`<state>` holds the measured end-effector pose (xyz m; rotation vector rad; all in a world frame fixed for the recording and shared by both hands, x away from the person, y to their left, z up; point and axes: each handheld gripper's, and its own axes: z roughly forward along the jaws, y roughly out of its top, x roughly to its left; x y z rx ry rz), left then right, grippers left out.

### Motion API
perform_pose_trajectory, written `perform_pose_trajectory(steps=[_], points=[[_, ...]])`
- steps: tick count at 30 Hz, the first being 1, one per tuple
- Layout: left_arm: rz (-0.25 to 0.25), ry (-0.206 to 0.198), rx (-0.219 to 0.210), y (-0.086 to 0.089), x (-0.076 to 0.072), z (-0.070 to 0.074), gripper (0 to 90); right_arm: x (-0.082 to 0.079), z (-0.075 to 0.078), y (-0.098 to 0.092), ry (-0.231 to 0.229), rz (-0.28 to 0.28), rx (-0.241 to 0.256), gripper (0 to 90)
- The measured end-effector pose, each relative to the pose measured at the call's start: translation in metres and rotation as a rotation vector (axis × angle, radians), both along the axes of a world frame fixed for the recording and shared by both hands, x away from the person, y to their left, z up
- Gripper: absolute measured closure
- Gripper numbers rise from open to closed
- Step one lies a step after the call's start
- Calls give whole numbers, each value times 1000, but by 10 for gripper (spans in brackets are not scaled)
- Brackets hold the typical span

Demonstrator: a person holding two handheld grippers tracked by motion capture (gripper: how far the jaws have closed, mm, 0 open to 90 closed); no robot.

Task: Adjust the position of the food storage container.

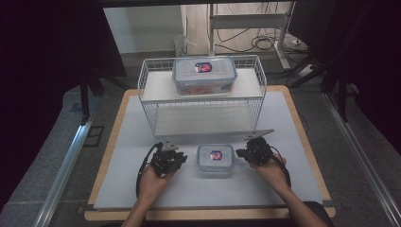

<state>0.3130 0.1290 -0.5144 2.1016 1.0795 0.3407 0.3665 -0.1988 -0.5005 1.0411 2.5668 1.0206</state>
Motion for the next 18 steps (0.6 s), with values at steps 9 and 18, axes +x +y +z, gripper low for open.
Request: perform_pose_trajectory(steps=[9,18], points=[[-40,71,-3,-28,16,-12,858,-1,-9,15,15,27,-32,897],[-15,92,18,-22,1,-9,876,-14,-8,23,19,69,-43,898]])
